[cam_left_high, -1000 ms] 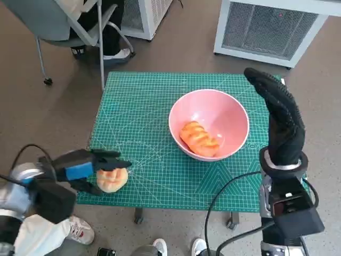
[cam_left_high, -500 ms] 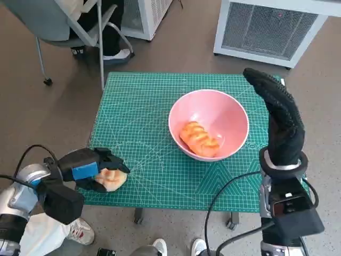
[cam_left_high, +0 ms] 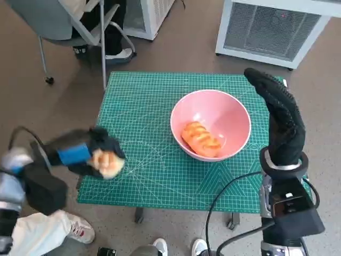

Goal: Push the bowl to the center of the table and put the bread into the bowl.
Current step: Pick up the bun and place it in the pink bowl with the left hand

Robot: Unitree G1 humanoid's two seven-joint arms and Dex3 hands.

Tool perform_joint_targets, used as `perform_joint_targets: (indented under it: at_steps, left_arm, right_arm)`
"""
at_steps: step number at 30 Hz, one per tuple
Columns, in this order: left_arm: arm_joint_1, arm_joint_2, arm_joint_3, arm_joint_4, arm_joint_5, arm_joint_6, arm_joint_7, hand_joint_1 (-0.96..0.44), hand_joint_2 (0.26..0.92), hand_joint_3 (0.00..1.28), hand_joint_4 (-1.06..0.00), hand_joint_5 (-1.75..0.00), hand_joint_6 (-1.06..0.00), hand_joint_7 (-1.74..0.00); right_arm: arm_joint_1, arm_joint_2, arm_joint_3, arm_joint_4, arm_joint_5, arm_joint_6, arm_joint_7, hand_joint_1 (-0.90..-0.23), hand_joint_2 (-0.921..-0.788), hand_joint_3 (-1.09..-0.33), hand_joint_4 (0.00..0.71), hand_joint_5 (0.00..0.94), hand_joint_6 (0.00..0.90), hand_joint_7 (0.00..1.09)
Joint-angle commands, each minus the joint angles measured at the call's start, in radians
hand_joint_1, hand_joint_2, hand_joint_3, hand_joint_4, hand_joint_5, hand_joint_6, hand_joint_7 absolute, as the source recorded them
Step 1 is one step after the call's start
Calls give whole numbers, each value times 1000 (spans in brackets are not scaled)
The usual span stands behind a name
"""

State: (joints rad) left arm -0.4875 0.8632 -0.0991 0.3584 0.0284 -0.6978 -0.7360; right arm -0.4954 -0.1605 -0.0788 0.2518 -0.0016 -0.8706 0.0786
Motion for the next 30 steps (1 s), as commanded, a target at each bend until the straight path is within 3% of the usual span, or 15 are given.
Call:
perform_joint_targets:
  at_steps: [1, 11, 16, 22, 30]
  left_arm:
    - [-118, -33, 34, -43, -59, 12, -5, 3, 920, 113, -562, -1305, -653, -1132]
    - [-389, -192, -8, -29, 103, 20, 119, 2, 910, 23, -686, -1176, -778, -993]
    - [-516, -323, -76, 87, 189, 4, 179, 2, 904, 9, -709, -1122, -811, -987]
    - [-671, -509, -195, 367, 338, -6, 290, 2, 920, 67, -603, -1194, -717, -1129]
    - [-750, -620, -273, 568, 425, 6, 341, 1, 921, 128, -526, -1286, -653, -1183]
  right_arm:
    - [7, -12, -5, 22, 11, 1, 11, -505, -921, -626, 400, 12, -1, 734]
    - [-14, -2, 0, 57, -1, -17, 2, -501, -921, -628, 399, 11, -1, 734]
    - [-23, 2, 0, 71, -4, -25, -1, -500, -921, -630, 398, 11, -1, 734]
    - [-28, 12, -1, 94, -12, -41, -10, -496, -921, -632, 399, 11, -1, 735]
    - [-14, 2, -13, 87, -8, -43, -12, -486, -921, -631, 403, 12, -1, 737]
